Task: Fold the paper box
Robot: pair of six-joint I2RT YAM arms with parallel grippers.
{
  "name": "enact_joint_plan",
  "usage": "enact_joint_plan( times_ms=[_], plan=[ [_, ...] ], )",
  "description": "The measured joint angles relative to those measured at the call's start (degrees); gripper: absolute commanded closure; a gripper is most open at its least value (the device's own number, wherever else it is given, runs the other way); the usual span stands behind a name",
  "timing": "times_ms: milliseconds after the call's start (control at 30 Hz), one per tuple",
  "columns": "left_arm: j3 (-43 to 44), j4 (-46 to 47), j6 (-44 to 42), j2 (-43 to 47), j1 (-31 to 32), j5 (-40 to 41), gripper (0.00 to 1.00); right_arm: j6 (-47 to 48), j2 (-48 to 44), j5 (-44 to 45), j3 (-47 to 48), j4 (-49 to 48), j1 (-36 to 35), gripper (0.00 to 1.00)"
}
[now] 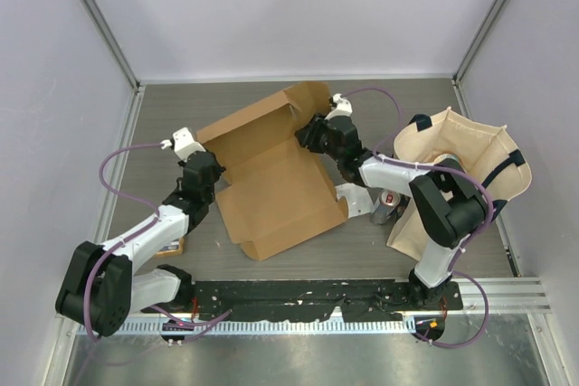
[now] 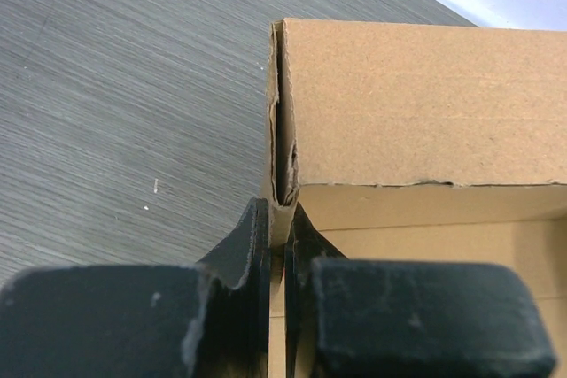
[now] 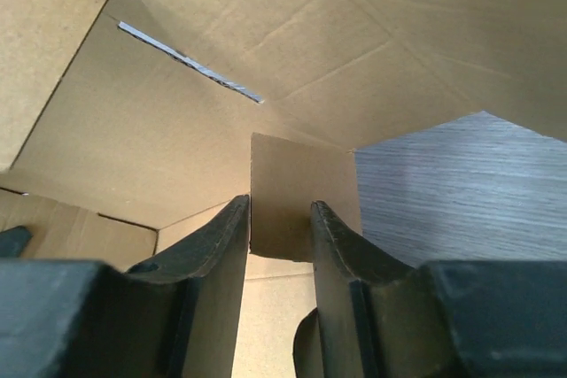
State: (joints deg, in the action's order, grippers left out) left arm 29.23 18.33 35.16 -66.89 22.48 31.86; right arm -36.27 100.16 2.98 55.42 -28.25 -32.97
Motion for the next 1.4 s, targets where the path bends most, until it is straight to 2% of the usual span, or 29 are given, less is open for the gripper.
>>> enact_joint_plan(
  times_ms=[233,433,600,667,700,800,1000,1133,1233,1267,1300,1333,1400],
  plan=[
    [0.17,-0.55,-0.26,0.00,0.04,-0.22,1.00,6.84,4.87,-0.26,6.99,11.04,-0.83,0.54],
    [0.33,-2.82,-1.33,0.00,0.07,-0.44,1.00,10.27,8.55,-5.11,10.05,18.25,-0.94,0.52],
    [0.33,-3.21,-1.51,-0.02,0.07,-0.42,1.00,10.93,9.97,-6.82,11.74,20.61,-0.98,0.48],
    [0.33,-3.23,-1.79,-0.07,0.04,-0.37,1.00,11.02,9.84,-6.71,11.74,20.94,-0.98,0.43],
    [0.33,-3.21,-1.90,-0.07,0.04,-0.33,1.00,11.06,9.49,-6.45,11.74,21.66,-0.96,0.39],
    [0.33,-3.02,-2.19,-0.09,0.07,-0.22,1.00,11.21,6.88,-5.16,11.76,25.18,-0.94,0.36],
    [0.33,-1.36,-2.23,-0.11,0.07,-0.13,1.00,12.66,-2.12,-2.27,10.99,32.96,-0.94,0.34],
    [0.33,-1.07,-2.40,-0.15,0.07,-0.15,1.00,13.68,-9.16,-0.42,6.01,35.39,-0.70,0.34],
    [0.33,-1.03,-2.58,-0.26,0.07,-0.15,1.00,14.08,-12.79,-0.07,2.08,36.59,0.46,0.37],
    [0.33,-1.03,-2.58,-0.26,0.07,-0.15,1.00,14.10,-13.60,-0.22,0.59,36.57,1.53,0.45],
    [0.33,-1.01,-2.58,-0.26,0.07,-0.15,1.00,14.08,-13.57,-0.26,-0.90,36.94,3.43,0.47],
    [0.33,-0.98,-2.58,-0.28,0.07,-0.20,1.00,14.03,-13.11,-0.09,-1.42,37.18,4.44,0.56],
    [0.33,-0.96,-2.58,-0.28,0.07,-0.26,1.00,13.75,-11.85,0.55,-1.75,37.90,6.05,0.62]
  ],
)
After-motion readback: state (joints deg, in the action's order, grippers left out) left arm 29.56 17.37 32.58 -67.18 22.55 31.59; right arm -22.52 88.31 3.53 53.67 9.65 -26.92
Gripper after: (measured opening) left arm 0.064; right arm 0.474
